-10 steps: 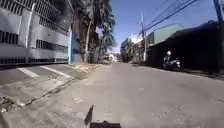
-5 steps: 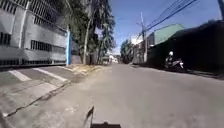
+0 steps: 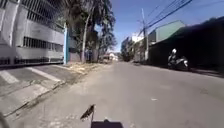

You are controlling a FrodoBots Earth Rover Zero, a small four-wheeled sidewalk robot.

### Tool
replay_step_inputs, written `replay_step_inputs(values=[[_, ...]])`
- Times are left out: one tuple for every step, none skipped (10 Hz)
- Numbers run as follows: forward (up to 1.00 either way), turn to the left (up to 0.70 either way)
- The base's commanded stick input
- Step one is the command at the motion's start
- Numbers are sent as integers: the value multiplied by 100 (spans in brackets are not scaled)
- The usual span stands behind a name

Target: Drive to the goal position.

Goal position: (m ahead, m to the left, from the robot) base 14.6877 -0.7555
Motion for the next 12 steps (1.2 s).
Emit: replay_step_inputs(values=[[70,-3],[70,-3],[70,-3],[70,-3],[70,-3],[70,-3],[70,-3],[70,-3],[70,-3],[70,-3],[70,-3],[70,-3]])
